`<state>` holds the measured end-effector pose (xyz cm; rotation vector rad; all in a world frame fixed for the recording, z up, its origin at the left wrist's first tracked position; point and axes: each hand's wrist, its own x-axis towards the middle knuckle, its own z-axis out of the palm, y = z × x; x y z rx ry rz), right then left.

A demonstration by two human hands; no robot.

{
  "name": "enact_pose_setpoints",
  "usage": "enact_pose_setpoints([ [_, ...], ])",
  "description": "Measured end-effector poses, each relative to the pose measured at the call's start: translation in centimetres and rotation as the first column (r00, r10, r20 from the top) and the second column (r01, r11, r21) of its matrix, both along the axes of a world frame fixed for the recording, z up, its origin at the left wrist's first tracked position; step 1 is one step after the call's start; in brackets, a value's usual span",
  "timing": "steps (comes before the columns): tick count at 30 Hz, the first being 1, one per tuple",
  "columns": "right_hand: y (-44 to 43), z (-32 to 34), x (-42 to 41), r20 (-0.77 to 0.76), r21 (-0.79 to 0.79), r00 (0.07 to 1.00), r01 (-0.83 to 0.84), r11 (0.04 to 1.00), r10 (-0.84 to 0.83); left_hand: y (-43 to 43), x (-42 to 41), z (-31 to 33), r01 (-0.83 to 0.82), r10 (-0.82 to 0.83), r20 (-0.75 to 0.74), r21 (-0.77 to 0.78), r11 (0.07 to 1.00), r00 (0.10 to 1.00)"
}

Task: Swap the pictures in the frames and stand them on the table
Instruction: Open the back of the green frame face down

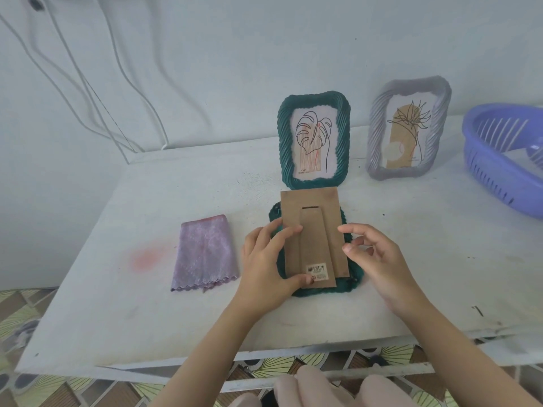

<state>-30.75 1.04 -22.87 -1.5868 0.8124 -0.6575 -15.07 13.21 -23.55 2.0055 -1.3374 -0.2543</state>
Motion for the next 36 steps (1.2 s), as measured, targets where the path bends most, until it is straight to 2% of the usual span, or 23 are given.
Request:
enact_pose_setpoints([
  [5,0.1,0.1,0.1,-0.008,-0.011,1.0,0.001,1.0,-0.001,-0.1,0.2,0.5,0.006,-0.006,-0.071,0.006,1.0,0.997],
  [9,0.1,0.0,0.0,-0.019,-0.011,1.0,-0.007,1.0,0.006,-0.3,0.6,0.6,-0.036,0.015,-0.314,-0.063,0.997,0.949],
  [13,0.2,0.1,0.1,-0.014,-0.015,1.0,-0.019,1.0,0.019,-0.5,0.9,1.8,-0.108,0.045,-0.667,-0.054,0.993,0.743],
  [15,0.3,0.2,0.1,-0.013,-0.015,1.0,-0.025,1.0,0.025,-0.5,1.1,2.5,-0.145,0.049,-0.757,-0.062,0.987,0.652],
  [18,0.4,0.0,0.0,-0.018,-0.028,1.0,-0.024,0.999,0.024,-0.3,2.3,3.4,-0.22,0.04,-0.813,-0.109,0.969,0.581],
  [20,0.4,0.0,-0.1,-0.025,-0.038,1.0,-0.016,0.999,0.015,-0.3,4.0,4.3,-0.255,0.026,-0.816,-0.151,0.955,0.578],
  [24,0.4,0.0,0.0,-0.039,-0.04,0.999,-0.005,0.999,0.003,-0.9,9.4,6.2,-0.346,0.149,-0.717,-0.136,0.928,0.681],
  [27,0.5,-0.1,0.1,-0.038,-0.052,0.999,-0.004,0.999,0.002,-1.8,13.0,6.6,-0.392,0.277,-0.634,-0.044,0.919,0.722],
  [32,0.4,-0.2,0.1,-0.04,-0.09,0.999,-0.005,0.996,0.002,-3.0,16.8,4.5,-0.432,0.435,-0.547,0.142,0.89,0.715],
  [36,0.3,-0.2,0.0,-0.089,-0.126,0.996,-0.013,0.992,0.002,-3.5,17.0,3.5,-0.43,0.491,-0.36,0.24,0.87,0.793],
])
